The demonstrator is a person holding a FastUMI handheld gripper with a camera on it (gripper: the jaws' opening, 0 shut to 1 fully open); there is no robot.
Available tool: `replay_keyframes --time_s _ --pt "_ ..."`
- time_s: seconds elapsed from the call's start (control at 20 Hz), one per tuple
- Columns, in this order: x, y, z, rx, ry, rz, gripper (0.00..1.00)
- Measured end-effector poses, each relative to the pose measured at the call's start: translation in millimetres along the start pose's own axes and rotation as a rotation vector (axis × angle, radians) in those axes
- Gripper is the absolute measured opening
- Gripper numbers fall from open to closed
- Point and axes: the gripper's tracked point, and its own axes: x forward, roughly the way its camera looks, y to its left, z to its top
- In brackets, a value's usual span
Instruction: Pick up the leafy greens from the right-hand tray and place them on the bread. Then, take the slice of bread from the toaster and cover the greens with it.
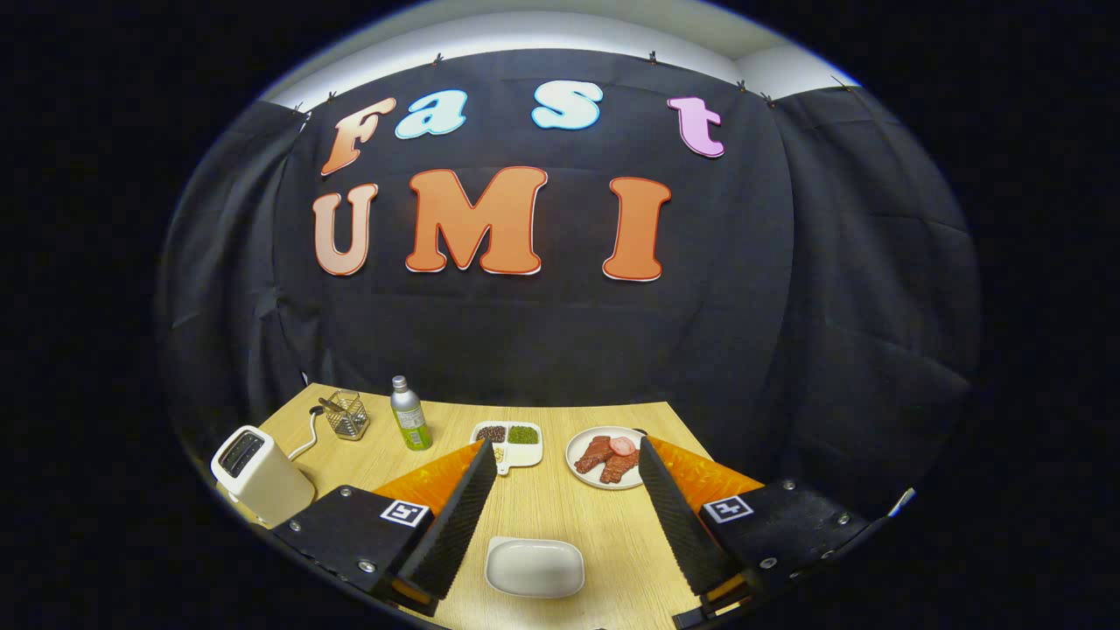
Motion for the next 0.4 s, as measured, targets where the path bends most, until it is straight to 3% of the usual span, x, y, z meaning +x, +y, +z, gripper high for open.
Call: replay_keyframes --time_s 0.4 --pt "-19 -23 18 0.018 -0.081 -0.029 0.98"
